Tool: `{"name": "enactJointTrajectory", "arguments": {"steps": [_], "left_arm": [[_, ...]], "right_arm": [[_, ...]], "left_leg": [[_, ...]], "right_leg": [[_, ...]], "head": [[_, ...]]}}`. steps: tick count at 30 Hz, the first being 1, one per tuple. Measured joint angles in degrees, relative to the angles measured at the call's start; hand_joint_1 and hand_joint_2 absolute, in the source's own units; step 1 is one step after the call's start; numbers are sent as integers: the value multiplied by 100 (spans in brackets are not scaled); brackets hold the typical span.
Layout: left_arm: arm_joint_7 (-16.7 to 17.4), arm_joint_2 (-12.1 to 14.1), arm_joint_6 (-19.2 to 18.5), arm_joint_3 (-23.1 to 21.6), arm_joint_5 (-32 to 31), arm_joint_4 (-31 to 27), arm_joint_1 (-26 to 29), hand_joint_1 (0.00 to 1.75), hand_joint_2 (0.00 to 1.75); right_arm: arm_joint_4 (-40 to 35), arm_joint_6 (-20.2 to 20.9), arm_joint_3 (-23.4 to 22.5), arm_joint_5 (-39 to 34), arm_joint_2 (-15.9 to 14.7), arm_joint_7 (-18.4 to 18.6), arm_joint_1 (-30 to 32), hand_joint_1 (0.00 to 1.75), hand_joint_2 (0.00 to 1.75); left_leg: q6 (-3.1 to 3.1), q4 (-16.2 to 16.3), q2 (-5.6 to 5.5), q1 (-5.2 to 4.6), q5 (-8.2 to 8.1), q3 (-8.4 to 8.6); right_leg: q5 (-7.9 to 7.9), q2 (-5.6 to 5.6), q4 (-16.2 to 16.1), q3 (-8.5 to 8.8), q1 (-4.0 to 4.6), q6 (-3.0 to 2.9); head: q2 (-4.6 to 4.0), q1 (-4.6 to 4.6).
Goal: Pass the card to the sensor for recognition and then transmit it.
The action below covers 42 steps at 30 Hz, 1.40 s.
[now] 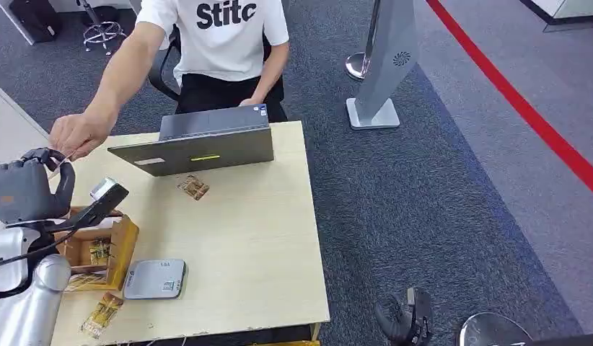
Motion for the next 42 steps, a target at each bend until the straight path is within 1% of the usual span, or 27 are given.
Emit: {"name": "enactJointTrajectory", "arguments": {"steps": [7, 10, 13, 18, 24, 31, 42], "left_arm": [[-2, -11, 76, 0, 22, -92, 125, 0, 175], [-91, -24, 72, 0, 207, -238, 207, 0, 175], [-293, -50, 70, 0, 424, -499, 370, 0, 175], [-496, -103, 87, 0, 496, -1080, 708, 0, 175], [-540, -122, 85, 0, 496, -1497, 921, 0, 175], [-540, -125, 83, 0, 498, -1672, 1000, 0, 175], [-540, -140, 83, 0, 498, -1718, 1008, 0, 175]], "right_arm": [[9, -26, 13, -15, -4, -11, 8, 0, 175], [11, -35, 24, -44, -6, -17, 16, 0, 175], [11, -55, 31, -120, -11, -20, 33, 0, 175], [13, -90, 31, -136, -31, -31, 62, 0, 175], [20, -92, 31, -135, -44, -39, 76, 0, 175], [24, -92, 31, -136, -48, -39, 88, 0, 175], [24, -92, 31, -136, -50, -39, 90, 0, 175]], "left_leg": [[5, -1, -14, 0, -4, -6], [3, -1, -16, 1, 0, -6], [-1, -1, -15, 1, 6, -5], [-1, -1, -16, 0, 6, -6], [-1, -1, -16, 1, 6, -5], [-1, -1, -17, 2, 10, -5], [-1, -1, -17, 1, 10, -5]], "right_leg": [[-5, -17, -2, -5, 0, 4], [-2, -20, -1, -4, 0, 2], [4, -20, -1, -4, 0, -2], [6, -20, -2, -4, 0, -3], [6, -21, -2, -4, 0, -3], [7, -21, 0, -4, 0, -4], [8, -21, 0, -4, 0, -3]], "head": [[-2, 0], [-2, 0], [-2, 0], [0, 0], [-2, 2], [-2, 2], [0, 2]]}}
